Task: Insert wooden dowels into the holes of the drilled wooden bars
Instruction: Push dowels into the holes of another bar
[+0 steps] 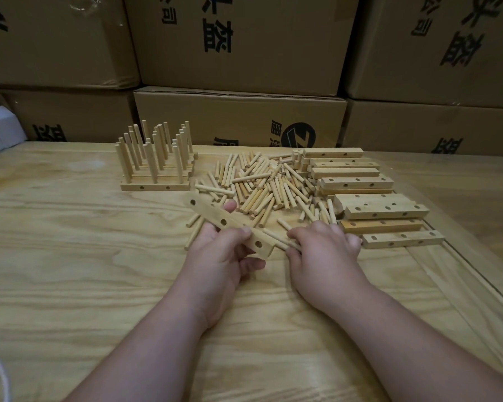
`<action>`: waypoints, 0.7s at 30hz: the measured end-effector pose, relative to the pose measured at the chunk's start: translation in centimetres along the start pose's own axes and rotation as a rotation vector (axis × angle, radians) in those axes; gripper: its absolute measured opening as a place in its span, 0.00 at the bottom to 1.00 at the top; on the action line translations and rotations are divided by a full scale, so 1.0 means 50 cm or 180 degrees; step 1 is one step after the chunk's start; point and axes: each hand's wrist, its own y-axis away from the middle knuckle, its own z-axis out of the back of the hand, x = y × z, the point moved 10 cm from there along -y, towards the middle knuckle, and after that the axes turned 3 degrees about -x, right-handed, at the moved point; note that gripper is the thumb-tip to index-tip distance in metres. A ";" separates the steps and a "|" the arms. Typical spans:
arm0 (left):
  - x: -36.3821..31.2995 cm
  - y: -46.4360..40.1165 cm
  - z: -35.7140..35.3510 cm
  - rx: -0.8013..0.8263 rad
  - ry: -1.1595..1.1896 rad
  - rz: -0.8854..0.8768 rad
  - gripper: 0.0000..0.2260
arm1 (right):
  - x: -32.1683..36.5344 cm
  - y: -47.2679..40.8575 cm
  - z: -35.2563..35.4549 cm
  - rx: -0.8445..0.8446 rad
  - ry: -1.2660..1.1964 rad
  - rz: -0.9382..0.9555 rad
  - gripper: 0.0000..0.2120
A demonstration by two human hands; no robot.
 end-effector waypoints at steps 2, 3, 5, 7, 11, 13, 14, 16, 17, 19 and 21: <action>0.001 0.002 -0.006 0.0084 0.0106 0.0082 0.13 | 0.000 0.001 0.000 0.0018 -0.0014 0.0010 0.11; 0.004 0.002 -0.008 0.0107 0.0212 0.0157 0.10 | 0.000 0.002 0.001 0.0009 -0.0046 0.0015 0.10; 0.008 -0.001 -0.005 0.0043 0.0348 0.0293 0.13 | -0.001 0.003 0.001 0.0002 -0.0135 0.0005 0.08; 0.011 -0.005 0.005 -0.0046 0.0148 0.0289 0.20 | 0.001 0.004 0.002 -0.0013 -0.0194 0.0026 0.08; 0.008 -0.006 0.011 -0.0093 -0.0217 0.0131 0.14 | 0.008 0.002 0.019 -0.0228 -0.0468 0.0142 0.08; 0.009 -0.007 0.012 -0.0069 -0.0186 0.0148 0.11 | 0.014 0.003 0.042 -0.0441 -0.0868 0.0260 0.09; 0.007 -0.006 0.009 -0.0044 -0.0132 0.0164 0.10 | 0.015 0.005 0.053 -0.0547 -0.1114 0.0300 0.10; 0.008 -0.005 0.005 0.0000 0.0023 0.0220 0.09 | 0.017 0.009 0.073 -0.0751 -0.1497 0.0363 0.11; 0.009 -0.005 0.003 0.0015 0.0095 0.0243 0.09 | 0.019 0.012 0.082 -0.0845 -0.1603 0.0415 0.11; 0.011 -0.005 0.003 0.0010 0.0117 0.0235 0.12 | 0.027 0.020 0.097 -0.0999 -0.1763 0.0559 0.10; 0.010 -0.007 0.009 -0.0082 0.0006 0.0174 0.17 | 0.035 0.026 0.106 -0.1078 -0.1938 0.0702 0.08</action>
